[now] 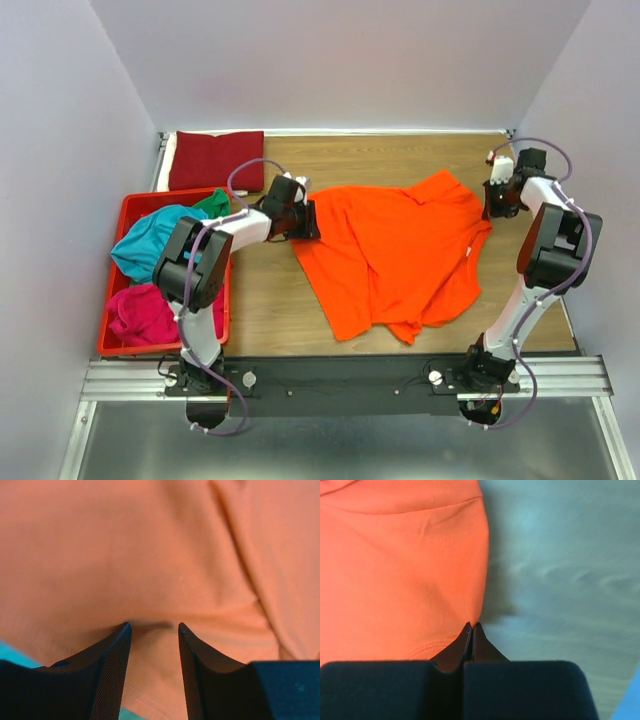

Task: Fold and stack the t-shirts
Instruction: Flatten the tshirt out

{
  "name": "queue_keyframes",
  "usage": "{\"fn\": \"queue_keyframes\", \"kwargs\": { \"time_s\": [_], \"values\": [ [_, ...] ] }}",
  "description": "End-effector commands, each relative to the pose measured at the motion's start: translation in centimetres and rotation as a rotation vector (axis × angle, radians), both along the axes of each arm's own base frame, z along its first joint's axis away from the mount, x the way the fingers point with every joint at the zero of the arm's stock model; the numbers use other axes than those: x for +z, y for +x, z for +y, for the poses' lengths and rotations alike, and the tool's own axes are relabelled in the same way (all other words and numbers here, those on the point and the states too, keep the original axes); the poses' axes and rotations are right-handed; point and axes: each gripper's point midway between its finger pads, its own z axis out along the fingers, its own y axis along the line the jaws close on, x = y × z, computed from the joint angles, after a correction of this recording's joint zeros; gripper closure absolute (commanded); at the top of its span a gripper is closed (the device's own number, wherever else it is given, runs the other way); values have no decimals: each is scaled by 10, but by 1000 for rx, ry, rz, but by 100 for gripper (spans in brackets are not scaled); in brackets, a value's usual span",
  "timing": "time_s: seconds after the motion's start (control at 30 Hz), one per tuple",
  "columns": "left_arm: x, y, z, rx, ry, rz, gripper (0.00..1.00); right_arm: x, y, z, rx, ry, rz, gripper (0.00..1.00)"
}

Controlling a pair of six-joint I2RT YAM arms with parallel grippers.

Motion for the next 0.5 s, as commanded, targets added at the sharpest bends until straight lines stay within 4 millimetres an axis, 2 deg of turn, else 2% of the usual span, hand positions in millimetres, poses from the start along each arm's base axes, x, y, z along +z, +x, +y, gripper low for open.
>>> {"fn": "queue_keyframes", "kwargs": {
  "time_s": [0.0,0.03,0.07,0.13,0.17,0.23,0.27,0.3,0.33,0.37,0.4,0.43,0.47],
  "values": [
    [-44,10,72,104,253,118,49,17,38,-12,-31,-58,-92,99],
    [-35,24,71,97,231,93,51,27,51,-17,-36,-81,-130,99],
    [-38,34,83,123,236,103,53,28,57,-17,-36,-94,-141,99],
    [-37,42,95,145,292,117,53,36,69,-23,-52,-126,-175,99],
    [-28,55,93,145,298,95,53,45,77,-25,-61,-134,-200,99],
    [-19,61,93,132,310,87,53,48,84,-30,-80,-158,-217,99],
    [-8,71,92,139,310,56,53,54,90,-31,-92,-165,-242,98],
    [-3,72,93,135,314,56,53,54,91,-33,-102,-173,-245,90],
    [1,74,93,127,317,48,53,55,92,-31,-102,-173,-248,76],
    [11,78,86,102,291,32,53,56,91,-29,-99,-170,-251,57],
    [23,78,81,81,269,10,51,51,86,-20,-68,-159,-236,18],
    [34,78,76,63,245,-11,50,60,79,-14,-44,-156,-251,0],
    [58,74,70,24,208,-66,48,61,74,-2,-8,-148,-252,0]
  ]
}}
